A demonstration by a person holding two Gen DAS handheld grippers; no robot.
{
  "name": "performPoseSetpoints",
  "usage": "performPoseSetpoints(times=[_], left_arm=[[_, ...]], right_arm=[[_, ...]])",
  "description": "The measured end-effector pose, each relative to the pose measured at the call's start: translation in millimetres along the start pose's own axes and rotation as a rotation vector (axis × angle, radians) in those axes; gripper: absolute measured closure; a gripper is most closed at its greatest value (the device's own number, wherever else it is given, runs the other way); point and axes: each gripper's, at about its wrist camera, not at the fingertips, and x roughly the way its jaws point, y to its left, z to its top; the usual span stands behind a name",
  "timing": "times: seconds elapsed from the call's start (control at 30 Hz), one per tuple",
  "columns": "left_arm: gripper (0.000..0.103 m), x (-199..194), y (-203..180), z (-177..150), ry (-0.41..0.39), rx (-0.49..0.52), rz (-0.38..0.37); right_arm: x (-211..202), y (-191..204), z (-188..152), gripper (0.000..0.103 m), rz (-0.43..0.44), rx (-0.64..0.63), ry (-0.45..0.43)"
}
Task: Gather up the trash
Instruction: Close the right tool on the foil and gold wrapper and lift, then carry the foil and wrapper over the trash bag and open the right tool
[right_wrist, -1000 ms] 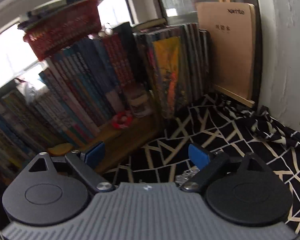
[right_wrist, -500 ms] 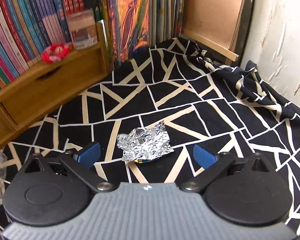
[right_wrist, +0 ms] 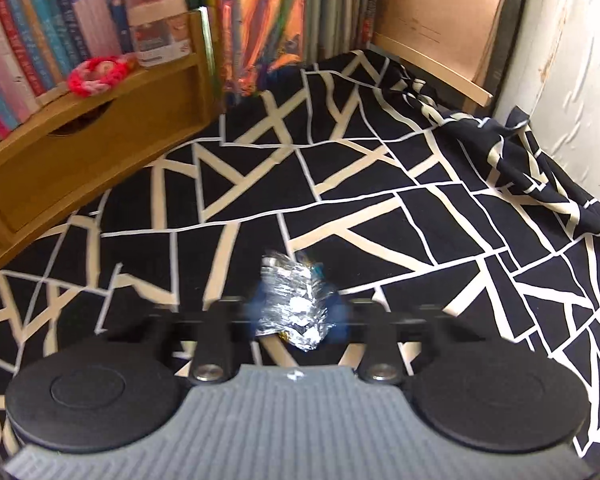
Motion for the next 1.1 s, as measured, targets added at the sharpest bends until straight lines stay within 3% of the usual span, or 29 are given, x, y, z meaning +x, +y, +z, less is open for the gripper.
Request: performPoseSetpoints(times=[0.43, 0.57, 0.8, 1.0, 1.1], left_arm=[[0.037, 1, 1, 0, -0.002, -0.005, -0.008], [0.037, 1, 1, -1, -0.003, -0.003, -0.008], [0.037, 0, 0, -2, -0.012, 0.002, -0.003], [0.037, -1, 0, -3, -0.013, 0.008, -0.004], [0.037, -1, 0, -3, -0.014, 0.009, -0.004]], right_arm=[[-91, 18, 31, 0.085, 0.16, -0.033, -0.018], [-141, 30, 38, 0.084, 0.291, -0.04, -0.052], [-229, 63, 36, 0.083, 0.628, -0.035, -0.163], [-275, 94, 33, 0.081, 0.889, -0.115, -0.219], [-285, 104, 26, 0.078, 0.974, -0.151, -0.219]])
